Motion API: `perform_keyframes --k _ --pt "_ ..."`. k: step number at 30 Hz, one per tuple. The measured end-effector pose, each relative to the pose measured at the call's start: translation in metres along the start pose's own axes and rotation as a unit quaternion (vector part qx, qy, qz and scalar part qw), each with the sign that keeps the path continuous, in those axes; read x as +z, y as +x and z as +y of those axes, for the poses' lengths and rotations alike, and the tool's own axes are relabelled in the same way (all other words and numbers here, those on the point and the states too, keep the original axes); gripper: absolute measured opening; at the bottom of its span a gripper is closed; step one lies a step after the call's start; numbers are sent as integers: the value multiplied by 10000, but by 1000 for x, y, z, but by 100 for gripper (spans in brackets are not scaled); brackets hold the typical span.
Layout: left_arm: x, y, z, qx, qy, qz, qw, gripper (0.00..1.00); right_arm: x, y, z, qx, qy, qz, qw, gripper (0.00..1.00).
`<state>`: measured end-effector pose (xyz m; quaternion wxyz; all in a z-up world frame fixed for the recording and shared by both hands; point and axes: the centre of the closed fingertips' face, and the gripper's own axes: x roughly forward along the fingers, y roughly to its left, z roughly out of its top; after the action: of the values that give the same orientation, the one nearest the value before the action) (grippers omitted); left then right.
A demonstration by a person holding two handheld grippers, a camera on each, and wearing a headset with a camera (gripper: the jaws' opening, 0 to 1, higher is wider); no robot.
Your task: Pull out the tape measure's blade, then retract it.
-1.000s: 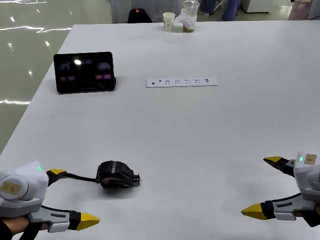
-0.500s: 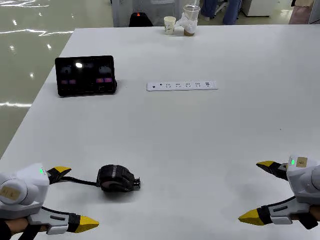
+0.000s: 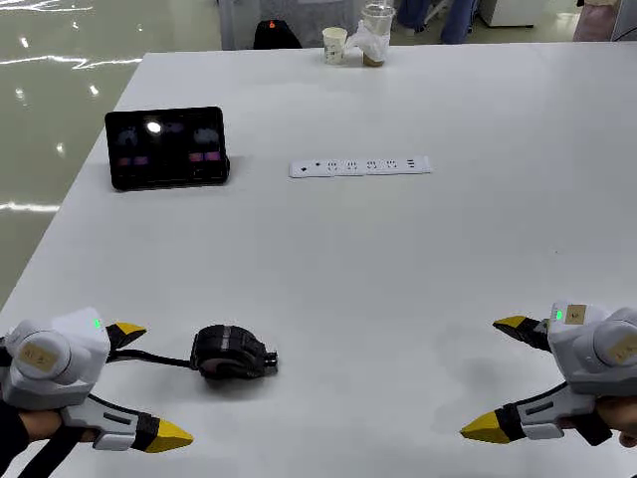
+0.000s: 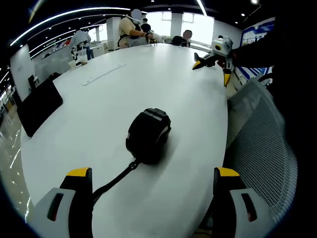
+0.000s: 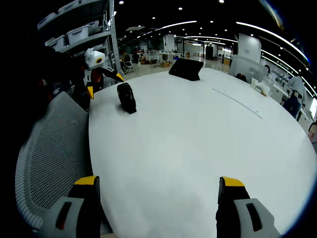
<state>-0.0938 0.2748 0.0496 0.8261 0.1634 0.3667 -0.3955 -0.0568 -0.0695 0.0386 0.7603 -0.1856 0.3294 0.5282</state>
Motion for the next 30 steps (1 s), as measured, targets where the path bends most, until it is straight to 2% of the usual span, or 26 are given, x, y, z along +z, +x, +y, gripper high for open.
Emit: perform_keyframes --k 2,7,11,13,15,22,24,25,26,30 --pt "3 0 1 -41 52 -6 10000 99 1 2 2 32 -52 44 10000 99" --pt "7 2 3 -127 199 127 9996 97 8 10 6 165 -268 104 9994 99" --pt "10 7 2 -170 280 181 9993 97 22 15 8 243 -301 -5 9993 99" --pt "13 11 0 -214 449 165 9986 95 30 18 9 266 -272 -74 9992 99" --pt "14 15 -2 -263 506 255 9980 95 38 21 9 289 -274 -134 9991 99" --pt "24 21 -4 -393 695 319 9963 96 47 33 8 337 -397 -134 9986 99" --pt "26 23 -1 -372 782 355 9956 96 48 37 9 351 -441 -109 9983 99" --pt "26 24 5 -215 820 445 9954 98 48 39 10 369 -461 -103 9982 99" --pt "25 25 7 -184 821 510 9951 98 49 42 11 384 -488 -93 9980 99" --pt "30 28 9 -183 932 506 9942 98 50 52 15 449 -576 -30 9973 99"
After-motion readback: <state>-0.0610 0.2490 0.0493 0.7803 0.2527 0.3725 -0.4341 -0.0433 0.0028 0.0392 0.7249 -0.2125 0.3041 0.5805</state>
